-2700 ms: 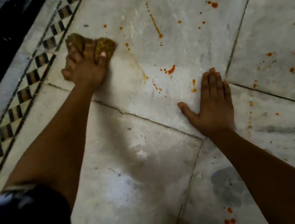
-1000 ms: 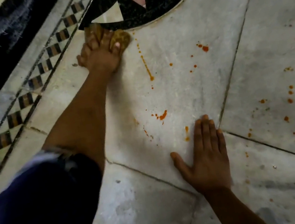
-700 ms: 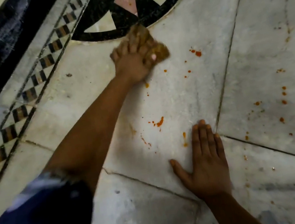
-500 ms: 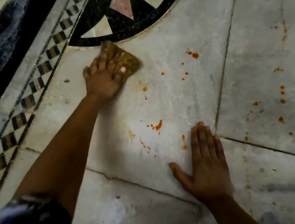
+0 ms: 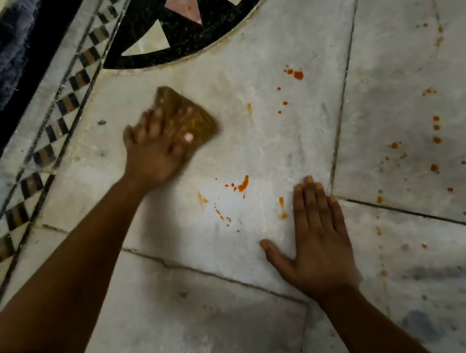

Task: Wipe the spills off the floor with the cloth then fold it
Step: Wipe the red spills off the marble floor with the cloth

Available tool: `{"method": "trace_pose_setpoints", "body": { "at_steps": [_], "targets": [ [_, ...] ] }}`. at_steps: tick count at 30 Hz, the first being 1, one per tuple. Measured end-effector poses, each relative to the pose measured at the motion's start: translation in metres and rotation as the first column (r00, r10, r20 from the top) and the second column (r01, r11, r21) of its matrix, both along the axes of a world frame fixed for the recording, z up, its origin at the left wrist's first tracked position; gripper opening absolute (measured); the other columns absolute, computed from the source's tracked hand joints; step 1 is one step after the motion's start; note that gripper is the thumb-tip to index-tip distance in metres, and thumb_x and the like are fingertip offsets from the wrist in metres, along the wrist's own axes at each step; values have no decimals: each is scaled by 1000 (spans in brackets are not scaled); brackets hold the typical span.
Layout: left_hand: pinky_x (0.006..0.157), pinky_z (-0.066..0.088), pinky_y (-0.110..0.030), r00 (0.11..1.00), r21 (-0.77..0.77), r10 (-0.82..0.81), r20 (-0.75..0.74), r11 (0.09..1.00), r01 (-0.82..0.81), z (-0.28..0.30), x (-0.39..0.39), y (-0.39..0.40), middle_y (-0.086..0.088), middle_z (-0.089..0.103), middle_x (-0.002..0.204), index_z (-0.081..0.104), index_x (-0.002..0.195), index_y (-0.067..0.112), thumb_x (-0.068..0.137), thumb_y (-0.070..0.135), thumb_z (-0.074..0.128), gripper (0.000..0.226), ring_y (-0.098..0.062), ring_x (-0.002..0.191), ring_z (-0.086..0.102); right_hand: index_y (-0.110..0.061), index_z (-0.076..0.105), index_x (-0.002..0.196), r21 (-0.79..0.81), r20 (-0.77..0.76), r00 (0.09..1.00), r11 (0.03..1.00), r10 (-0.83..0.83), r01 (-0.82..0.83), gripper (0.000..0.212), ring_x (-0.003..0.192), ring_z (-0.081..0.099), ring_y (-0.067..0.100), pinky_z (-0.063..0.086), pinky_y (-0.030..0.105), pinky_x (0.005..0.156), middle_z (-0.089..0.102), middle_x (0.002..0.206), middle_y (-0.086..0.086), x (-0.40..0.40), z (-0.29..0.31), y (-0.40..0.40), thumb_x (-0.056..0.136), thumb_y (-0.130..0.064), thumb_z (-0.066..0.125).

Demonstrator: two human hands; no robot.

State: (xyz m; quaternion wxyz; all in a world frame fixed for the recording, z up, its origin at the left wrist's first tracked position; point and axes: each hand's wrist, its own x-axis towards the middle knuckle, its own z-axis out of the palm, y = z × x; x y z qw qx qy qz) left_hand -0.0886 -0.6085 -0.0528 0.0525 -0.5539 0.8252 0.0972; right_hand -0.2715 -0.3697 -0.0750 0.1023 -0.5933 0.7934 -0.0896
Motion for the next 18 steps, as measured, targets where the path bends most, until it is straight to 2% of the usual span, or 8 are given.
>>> {"method": "trace_pose_setpoints", "body": {
  "at_steps": [2, 4, 7, 9, 11, 14, 16, 18],
  "targets": [
    [112, -3, -56, 981, 70, 185, -55, 981, -181, 4, -25, -23, -7, -5, 159, 6, 147, 41, 92, 63, 17, 61, -34, 144, -2, 2, 28, 144, -6, -1, 1000, 1000, 0, 0, 94, 142, 20, 30, 14, 42, 115, 21, 153, 20, 0, 0, -1, 80, -65, 38],
    [111, -6, -58, 969, 92, 231, -89, 971, -223, 4, -57, -23, -5, -10, 158, 6, 146, 44, 95, 58, 21, 55, -36, 143, -6, 3, 29, 143, -20, -11, 1000, 1000, -3, 3, 94, 141, 22, 30, 13, 42, 115, 23, 152, 20, 0, -1, -1, 79, -65, 37],
    [111, -5, -58, 998, 65, 40, -56, 997, -37, -1, -70, 14, -3, -11, 158, 5, 147, 45, 95, 59, 21, 56, -34, 144, -9, 3, 30, 143, -54, -9, 1000, 999, -1, 0, 94, 140, 26, 31, 14, 41, 114, 26, 151, 21, 0, -1, -2, 79, -65, 37],
    [111, 3, -54, 988, -4, -147, -52, 989, 147, -2, -46, 52, -1, -6, 159, 5, 143, 50, 89, 65, 16, 57, -30, 145, -4, 4, 31, 142, -70, -13, 1000, 997, 8, -9, 94, 139, 27, 33, 13, 40, 114, 27, 150, 22, -1, -2, -2, 79, -65, 36],
    [111, 9, -49, 977, -33, -214, -20, 977, 213, 1, -6, 77, -2, 3, 159, 6, 143, 47, 79, 68, 7, 67, -29, 144, 5, 5, 31, 142, -82, -18, 1000, 997, 13, -15, 94, 139, 27, 34, 11, 40, 113, 27, 150, 23, 0, -4, -1, 79, -66, 34],
    [111, 10, -50, 999, 0, 22, 34, 1000, -22, 5, 36, 68, -12, 9, 158, 14, 148, 36, 81, 65, 13, 73, -34, 143, 10, 4, 27, 143, -90, -24, 1000, 996, 18, -20, 95, 141, 24, 33, 6, 38, 113, 24, 151, 23, -1, -8, -1, 80, -67, 30],
    [110, 10, -56, 981, 14, 192, 15, 981, -192, 7, 27, 54, -12, 8, 157, 14, 148, 37, 89, 62, 19, 65, -38, 141, 11, 4, 23, 145, -84, -22, 999, 996, 23, -25, 96, 142, 19, 32, 5, 38, 114, 19, 153, 22, -1, -9, 1, 80, -68, 26],
    [109, 8, -61, 958, 36, 287, -8, 957, -287, 9, -4, 52, -11, 3, 158, 13, 147, 40, 95, 59, 22, 56, -41, 140, 9, 2, 18, 146, -81, -10, 999, 996, 41, -41, 96, 144, 14, 30, 3, 38, 116, 14, 155, 20, -1, -8, 3, 81, -68, 20]
  ]
}}
